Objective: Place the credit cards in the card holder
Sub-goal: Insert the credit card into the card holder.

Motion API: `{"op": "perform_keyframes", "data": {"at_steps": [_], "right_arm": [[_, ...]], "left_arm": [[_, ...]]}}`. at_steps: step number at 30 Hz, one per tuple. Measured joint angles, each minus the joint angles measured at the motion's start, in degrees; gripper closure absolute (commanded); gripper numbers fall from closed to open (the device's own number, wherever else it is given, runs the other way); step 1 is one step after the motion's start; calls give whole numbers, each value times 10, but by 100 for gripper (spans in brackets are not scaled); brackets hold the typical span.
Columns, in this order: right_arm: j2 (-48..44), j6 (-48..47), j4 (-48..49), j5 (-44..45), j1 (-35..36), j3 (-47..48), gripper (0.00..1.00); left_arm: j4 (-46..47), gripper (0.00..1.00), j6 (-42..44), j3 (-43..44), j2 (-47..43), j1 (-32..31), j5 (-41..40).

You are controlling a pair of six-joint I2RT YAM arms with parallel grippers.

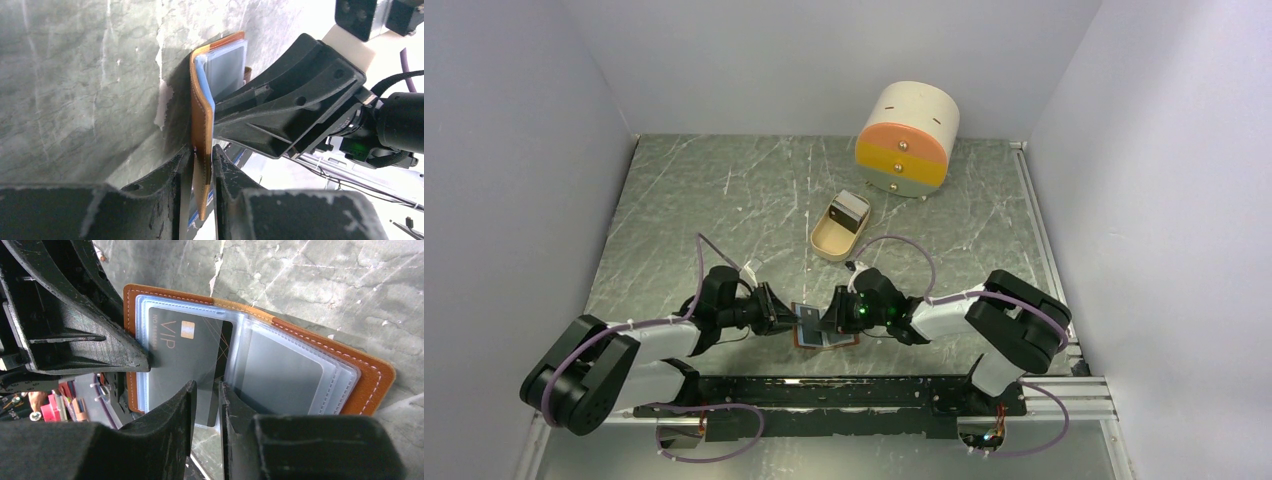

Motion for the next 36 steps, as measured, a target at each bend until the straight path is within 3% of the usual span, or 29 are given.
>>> {"op": "perform_keyframes", "data": {"at_steps": [4, 10, 27, 31, 36], "right_arm": [[0, 0, 1, -2, 0, -2, 79], [5, 1, 9, -7, -2, -4, 80], [19, 0, 30, -24, -9, -4, 77], [17, -4, 20, -27, -8, -3, 74], [-17, -23, -35, -19, -8, 10, 76]], "left_arm": [[-7, 76, 5, 8, -12, 0, 2], [-20, 91, 14, 9, -29, 0, 1], [-20, 91, 8, 9, -52, 1, 5], [-70, 91, 24, 17, -72, 1, -3], [-153, 91, 57, 61, -81, 1, -21]]}}
